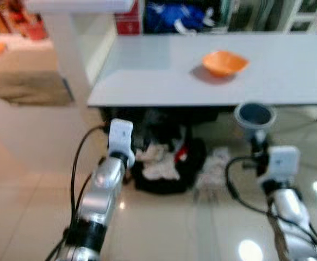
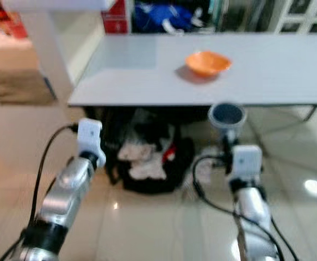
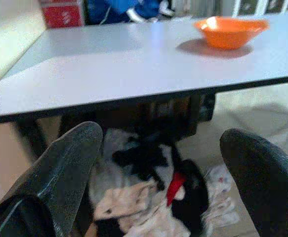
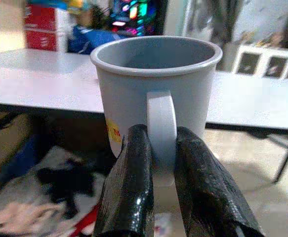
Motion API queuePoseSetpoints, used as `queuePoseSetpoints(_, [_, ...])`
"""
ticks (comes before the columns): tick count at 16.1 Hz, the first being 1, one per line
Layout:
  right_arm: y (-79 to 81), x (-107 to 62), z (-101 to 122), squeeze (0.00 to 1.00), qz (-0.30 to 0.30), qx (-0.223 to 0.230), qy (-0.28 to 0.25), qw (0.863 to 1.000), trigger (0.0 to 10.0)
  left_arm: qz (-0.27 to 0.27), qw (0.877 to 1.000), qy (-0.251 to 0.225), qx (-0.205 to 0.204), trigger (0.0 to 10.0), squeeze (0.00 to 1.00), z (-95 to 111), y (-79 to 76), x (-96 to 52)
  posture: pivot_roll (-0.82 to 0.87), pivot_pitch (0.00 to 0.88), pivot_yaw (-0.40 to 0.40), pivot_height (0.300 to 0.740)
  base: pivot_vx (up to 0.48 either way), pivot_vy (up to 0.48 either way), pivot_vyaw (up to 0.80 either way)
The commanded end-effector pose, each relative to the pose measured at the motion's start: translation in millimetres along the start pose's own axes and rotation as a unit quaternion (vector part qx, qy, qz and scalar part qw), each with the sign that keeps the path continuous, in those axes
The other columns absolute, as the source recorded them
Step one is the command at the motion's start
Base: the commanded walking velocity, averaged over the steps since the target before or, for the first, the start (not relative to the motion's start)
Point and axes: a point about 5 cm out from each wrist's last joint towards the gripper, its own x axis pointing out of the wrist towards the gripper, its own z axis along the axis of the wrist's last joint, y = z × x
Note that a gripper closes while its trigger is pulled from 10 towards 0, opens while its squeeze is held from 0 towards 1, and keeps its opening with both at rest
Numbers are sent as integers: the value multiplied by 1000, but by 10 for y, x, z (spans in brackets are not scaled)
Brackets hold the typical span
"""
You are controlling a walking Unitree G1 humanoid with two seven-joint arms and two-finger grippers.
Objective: Setting the table
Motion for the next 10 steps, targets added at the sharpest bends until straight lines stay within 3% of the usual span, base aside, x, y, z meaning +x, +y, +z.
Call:
queuePoseSetpoints(1, [37, 35, 83, 0, 3, -1, -20, 1000, 0, 1, 1000, -3, 10, 10000, 0, 20, 38, -5, -36, 0, 51, 740, 0, -428, 0])
queuePoseSetpoints(6, [53, 25, 60, 0, 3, 0, -17, 1000, 0, 8, 1000, 3, 9, 10000, 0, 4, 64, 29, -38, 0, 56, 740, 275, -390, 0])
queuePoseSetpoints(8, [57, 20, 51, 0, 3, 0, -16, 1000, 0, 13, 1000, 9, 24, 10000, 0, -20, 70, 26, -38, 0, 57, 740, 0, 0, 0])
queuePoseSetpoints(10, [61, 13, 41, 0, 4, 1, -15, 1000, 0, 11, 1000, -1, 10, 10000, 0, 14, 62, 27, -37, 0, 59, 740, 0, 0, 0])
